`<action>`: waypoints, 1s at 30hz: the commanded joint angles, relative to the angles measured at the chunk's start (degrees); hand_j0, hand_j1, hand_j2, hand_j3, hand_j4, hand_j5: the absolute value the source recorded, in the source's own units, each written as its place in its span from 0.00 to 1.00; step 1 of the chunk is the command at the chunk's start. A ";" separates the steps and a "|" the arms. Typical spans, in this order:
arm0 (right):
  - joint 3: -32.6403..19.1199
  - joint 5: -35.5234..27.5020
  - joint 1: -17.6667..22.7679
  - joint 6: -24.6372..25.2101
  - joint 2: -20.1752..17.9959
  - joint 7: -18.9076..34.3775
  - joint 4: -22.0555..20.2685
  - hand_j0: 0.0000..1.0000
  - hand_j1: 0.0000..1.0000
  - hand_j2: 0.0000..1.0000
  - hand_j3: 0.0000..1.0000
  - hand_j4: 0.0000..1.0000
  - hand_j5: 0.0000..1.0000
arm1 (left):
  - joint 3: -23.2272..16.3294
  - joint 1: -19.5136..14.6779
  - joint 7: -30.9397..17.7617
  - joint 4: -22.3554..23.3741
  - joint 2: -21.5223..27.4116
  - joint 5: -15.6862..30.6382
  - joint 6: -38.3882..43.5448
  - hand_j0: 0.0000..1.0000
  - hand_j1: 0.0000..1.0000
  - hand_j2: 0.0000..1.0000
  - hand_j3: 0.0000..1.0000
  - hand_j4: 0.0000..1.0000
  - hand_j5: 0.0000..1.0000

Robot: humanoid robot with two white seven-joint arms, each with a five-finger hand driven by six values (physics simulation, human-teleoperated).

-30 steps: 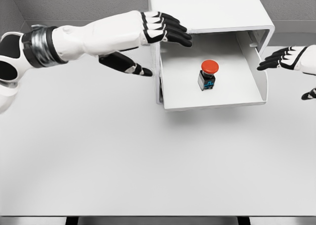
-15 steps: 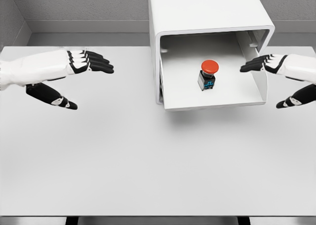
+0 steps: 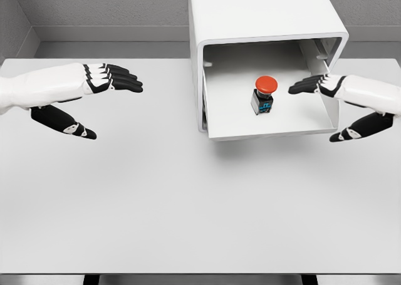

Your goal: Slide open multi-storey tabletop storage cabinets and put open load switch and slide close multi-storey tabletop storage cabinets

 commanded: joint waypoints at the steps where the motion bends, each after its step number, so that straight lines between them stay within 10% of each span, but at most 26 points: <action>1: -0.06 -0.40 0.00 0.14 1.20 -0.02 0.12 1.00 1.00 1.00 1.00 1.00 1.00 | -0.11 0.00 0.03 0.05 0.06 0.45 0.16 1.00 1.00 1.00 1.00 1.00 1.00; 30: -0.06 1.27 0.79 0.14 5.33 0.24 5.22 1.00 1.00 1.00 1.00 1.00 1.00 | -0.37 0.00 0.03 -0.04 0.06 0.45 0.16 1.00 1.00 1.00 1.00 1.00 1.00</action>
